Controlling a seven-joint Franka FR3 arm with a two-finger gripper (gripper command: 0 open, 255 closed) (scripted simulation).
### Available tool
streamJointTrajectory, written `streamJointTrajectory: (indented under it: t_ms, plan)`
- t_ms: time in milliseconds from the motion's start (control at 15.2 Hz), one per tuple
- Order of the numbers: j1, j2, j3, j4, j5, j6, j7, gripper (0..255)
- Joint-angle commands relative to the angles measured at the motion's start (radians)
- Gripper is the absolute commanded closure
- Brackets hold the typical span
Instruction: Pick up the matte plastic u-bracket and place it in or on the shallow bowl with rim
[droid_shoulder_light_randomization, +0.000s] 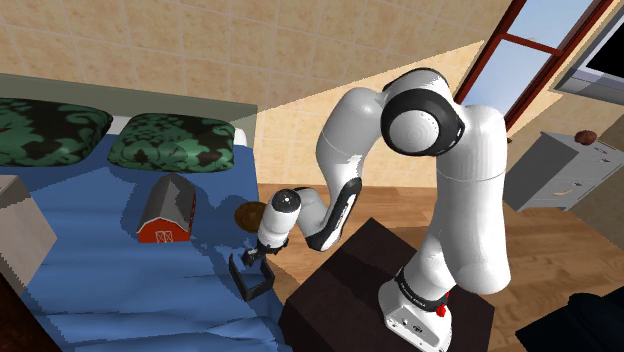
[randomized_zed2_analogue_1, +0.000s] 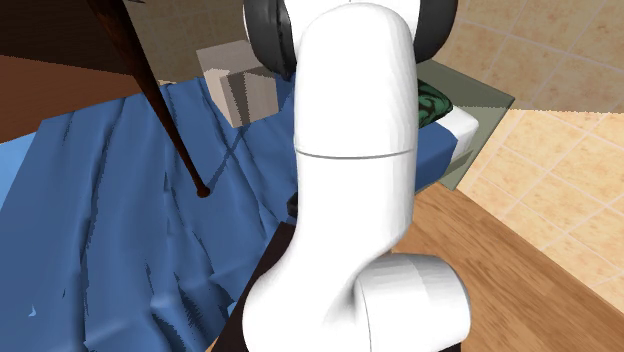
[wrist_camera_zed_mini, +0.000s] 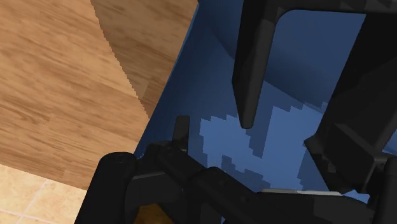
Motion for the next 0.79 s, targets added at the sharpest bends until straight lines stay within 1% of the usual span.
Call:
streamJointTrajectory:
  t_ms: [0, 396, 726]
  plan:
    - [-0.003, 0.027, -0.02, 0.006, -0.017, 0.041, 0.001, 0]
    - [0.069, 0.137, -0.095, 0.069, -0.037, 0.11, 0.051, 0]
    - [0.069, 0.137, -0.095, 0.069, -0.036, 0.11, 0.05, 0]
